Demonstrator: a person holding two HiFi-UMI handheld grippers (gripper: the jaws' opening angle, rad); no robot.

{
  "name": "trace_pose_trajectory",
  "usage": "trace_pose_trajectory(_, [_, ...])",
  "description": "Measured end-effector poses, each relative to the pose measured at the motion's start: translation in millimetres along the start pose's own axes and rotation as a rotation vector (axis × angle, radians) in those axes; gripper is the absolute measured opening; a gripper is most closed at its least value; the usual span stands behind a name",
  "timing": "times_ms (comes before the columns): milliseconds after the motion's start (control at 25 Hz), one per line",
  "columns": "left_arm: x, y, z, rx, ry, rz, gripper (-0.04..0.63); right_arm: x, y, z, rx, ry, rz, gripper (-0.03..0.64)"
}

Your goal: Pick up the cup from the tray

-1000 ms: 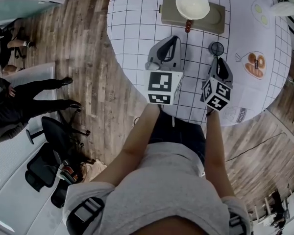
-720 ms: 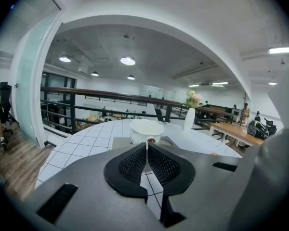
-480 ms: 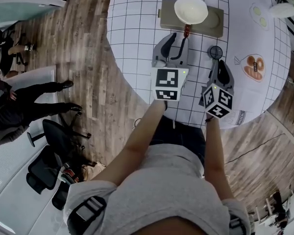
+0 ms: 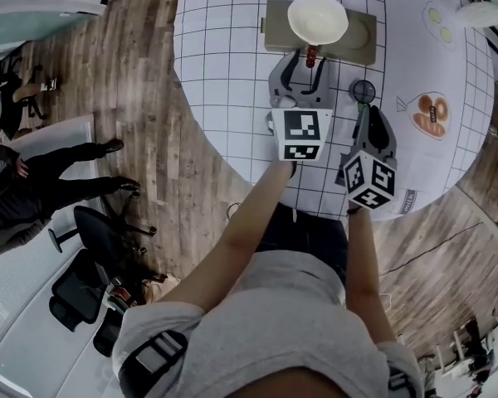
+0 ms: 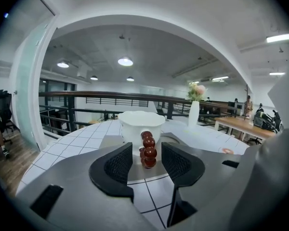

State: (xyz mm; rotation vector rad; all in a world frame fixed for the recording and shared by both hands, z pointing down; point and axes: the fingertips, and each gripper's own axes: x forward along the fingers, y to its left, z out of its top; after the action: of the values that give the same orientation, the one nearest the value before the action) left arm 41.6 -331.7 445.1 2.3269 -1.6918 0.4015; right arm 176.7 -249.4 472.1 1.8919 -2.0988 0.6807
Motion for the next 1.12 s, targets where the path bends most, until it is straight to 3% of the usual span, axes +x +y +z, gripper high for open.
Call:
trace_pose_trajectory(360, [11,2,3,0.011,-0.053,0.082,0.184,-1,-7,-2,0.003,0.005,-0.001,0.04])
trace_pose_trajectory(560, [17,8,1,-0.005,-0.042,0.151,0.181,-1,-9,-5,0.013,0.009,0.001,0.04])
trace_pose_trajectory(680, [19,10,0,0.006,-0.036,0.178,0.114,0,-8,-6,0.018,0.011,0.007,0.04])
trace_pose_trajectory(840, [20,7,-2,0.034,-0.029,0.198,0.087,2,-8,-8,0.021,0.015,0.012,0.04])
trace_pose_trajectory(1120, [21,9,0,0.019,-0.051,0.182,0.049,5,-7,-8,0.024,0.016,0.017,0.04])
